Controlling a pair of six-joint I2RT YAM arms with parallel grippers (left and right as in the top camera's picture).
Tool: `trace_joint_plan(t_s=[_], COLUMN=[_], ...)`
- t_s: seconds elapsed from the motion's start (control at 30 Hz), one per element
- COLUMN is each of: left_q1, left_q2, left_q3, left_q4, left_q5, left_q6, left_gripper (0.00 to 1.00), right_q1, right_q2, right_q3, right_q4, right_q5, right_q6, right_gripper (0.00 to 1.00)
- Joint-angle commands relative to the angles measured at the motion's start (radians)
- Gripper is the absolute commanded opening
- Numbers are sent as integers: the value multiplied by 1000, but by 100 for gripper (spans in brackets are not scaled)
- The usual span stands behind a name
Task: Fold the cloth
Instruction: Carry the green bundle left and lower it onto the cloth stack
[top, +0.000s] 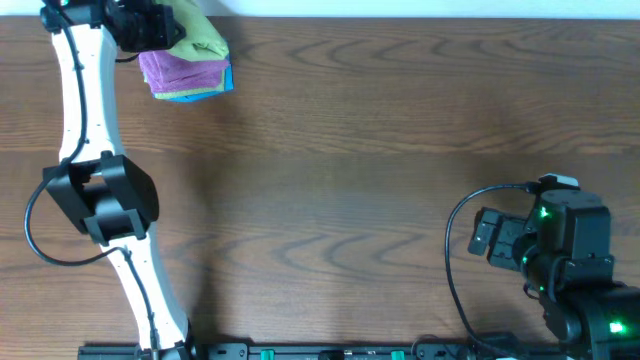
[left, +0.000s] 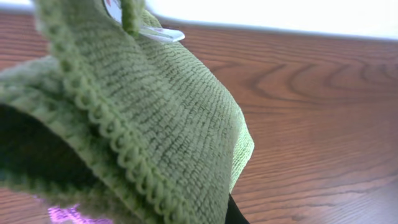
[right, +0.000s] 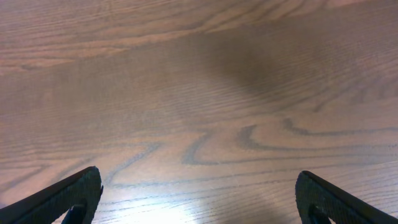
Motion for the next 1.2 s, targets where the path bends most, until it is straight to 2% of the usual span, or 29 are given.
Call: trace_joint_plan(t_s=[0.0, 0.6, 1.17], left_q1=[14, 26, 71], left_q2=[0, 100, 107], left_q3=[29, 27, 26], left_q4=[1, 32, 69], left_q5=[-18, -41, -105], left_q6=[37, 63, 42], left_gripper=[6, 6, 8], right_q1=[-6, -6, -6], right_q2=[-2, -2, -2], right_q3=[-2, -2, -2], right_q4=[2, -9, 25], right_q5=[3, 2, -24], right_q6=[-8, -8, -8], right_gripper=[99, 99, 99])
